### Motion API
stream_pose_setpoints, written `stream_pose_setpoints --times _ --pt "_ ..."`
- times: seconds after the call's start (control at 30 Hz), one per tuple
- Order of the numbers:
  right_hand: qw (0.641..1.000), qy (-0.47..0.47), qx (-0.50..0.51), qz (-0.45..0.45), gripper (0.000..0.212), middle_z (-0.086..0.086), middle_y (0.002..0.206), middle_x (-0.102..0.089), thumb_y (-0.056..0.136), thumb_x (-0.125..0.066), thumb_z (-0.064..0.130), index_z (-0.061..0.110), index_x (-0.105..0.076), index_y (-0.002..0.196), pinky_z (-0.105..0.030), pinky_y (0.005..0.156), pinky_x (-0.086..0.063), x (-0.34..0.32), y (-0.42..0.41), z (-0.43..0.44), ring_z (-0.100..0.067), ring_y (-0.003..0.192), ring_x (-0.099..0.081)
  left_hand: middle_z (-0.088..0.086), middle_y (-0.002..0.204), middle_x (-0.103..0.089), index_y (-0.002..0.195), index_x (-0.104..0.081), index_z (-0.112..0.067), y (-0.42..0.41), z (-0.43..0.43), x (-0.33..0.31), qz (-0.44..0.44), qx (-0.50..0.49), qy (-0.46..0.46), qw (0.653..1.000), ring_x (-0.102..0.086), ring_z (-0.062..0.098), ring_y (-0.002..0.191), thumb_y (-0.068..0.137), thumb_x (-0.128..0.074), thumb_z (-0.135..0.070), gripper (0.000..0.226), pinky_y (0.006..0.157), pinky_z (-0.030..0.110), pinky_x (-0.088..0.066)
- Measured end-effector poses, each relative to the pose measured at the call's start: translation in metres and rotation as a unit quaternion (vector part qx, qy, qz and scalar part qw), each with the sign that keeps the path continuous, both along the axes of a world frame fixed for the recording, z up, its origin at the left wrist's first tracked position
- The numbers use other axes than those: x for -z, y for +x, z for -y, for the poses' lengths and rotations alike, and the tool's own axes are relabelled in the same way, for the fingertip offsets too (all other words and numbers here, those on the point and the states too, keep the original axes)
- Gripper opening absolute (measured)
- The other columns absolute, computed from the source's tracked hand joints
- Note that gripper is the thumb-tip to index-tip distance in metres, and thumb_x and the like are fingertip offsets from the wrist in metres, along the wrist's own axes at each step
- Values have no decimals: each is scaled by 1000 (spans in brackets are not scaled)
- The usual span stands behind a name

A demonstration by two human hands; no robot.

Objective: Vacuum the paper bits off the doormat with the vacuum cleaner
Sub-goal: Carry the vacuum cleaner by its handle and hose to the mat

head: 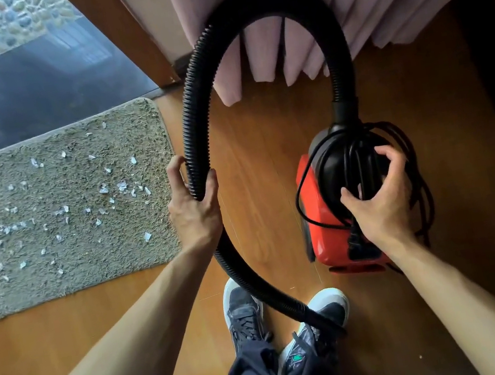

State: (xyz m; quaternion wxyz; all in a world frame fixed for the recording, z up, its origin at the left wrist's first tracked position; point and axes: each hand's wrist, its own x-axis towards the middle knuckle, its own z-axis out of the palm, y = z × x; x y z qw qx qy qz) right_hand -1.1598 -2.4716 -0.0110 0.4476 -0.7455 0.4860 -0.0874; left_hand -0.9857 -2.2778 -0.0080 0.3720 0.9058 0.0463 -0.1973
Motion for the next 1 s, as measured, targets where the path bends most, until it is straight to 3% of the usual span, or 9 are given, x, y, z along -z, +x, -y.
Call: stream_pose_setpoints --times 0.1,0.2,0.33,0.47,0.57,0.63,0.7,0.87,1.0 --pt "1000 -2 -1 3 71 11 130 -43 77 -79 3 16 -40 135 -7 100 -35 8 4 4 1 118 -42 17 94 -66 124 -31 -50 10 6 6 -2 0 0 1000 -69 38 69 97 -60 -41 41 56 56 -59" --pt "1000 -8 -5 9 72 11 131 -41 77 -79 3 14 -39 136 1 97 -32 16 6 8 4 118 -39 7 99 -64 126 -30 -49 25 13 12 3 1 -7 1000 -70 34 71 98 -59 -37 42 61 54 -61" --pt "1000 -17 2 18 72 12 130 -41 77 -79 4 16 -39 135 -32 108 -44 21 7 10 0 120 -42 -2 106 -59 132 -32 -46 36 16 20 4 10 -13 1000 -69 30 79 100 -57 -35 42 73 46 -61" --pt "1000 -10 4 25 73 13 132 -41 77 -80 5 21 -37 134 -41 105 -49 22 4 11 -10 125 -46 -7 115 -51 146 -33 -31 34 10 28 -5 20 -8 1000 -58 14 89 102 -54 -29 48 82 29 -45" --pt "1000 -8 2 20 73 14 131 -41 77 -80 4 17 -37 135 -26 106 -44 22 -2 8 0 122 -43 4 119 -58 146 -31 -33 30 4 28 -23 21 -3 1000 -59 21 93 103 -54 -28 50 82 40 -54" --pt "1000 1 4 17 73 23 125 -42 77 -79 2 14 -38 135 -12 102 -39 24 -5 3 15 114 -42 2 120 -56 147 -31 -31 29 0 28 -32 15 -3 999 -58 15 87 102 -54 -26 51 82 35 -51" --pt "1000 12 7 15 72 30 118 -42 77 -79 0 14 -39 134 -9 99 -41 27 -9 -2 24 110 -41 -6 117 -50 148 -31 -30 29 -2 27 -33 8 -1 999 -53 7 84 103 -54 -24 51 85 26 -43" --pt "1000 -2 6 3 74 10 133 -42 78 -79 3 16 -36 137 -2 98 -34 27 -16 -4 3 120 -41 -12 118 -44 148 -31 -27 29 -3 26 -33 15 14 999 -48 11 103 103 -54 -22 51 90 23 -36" --pt "1000 -6 9 -28 78 -5 143 -46 78 -81 10 28 -32 136 -36 107 -45 24 -26 -3 -21 131 -47 -1 104 -52 146 -33 -27 23 1 26 -17 21 33 999 -55 20 93 102 -55 -23 50 81 33 -46"
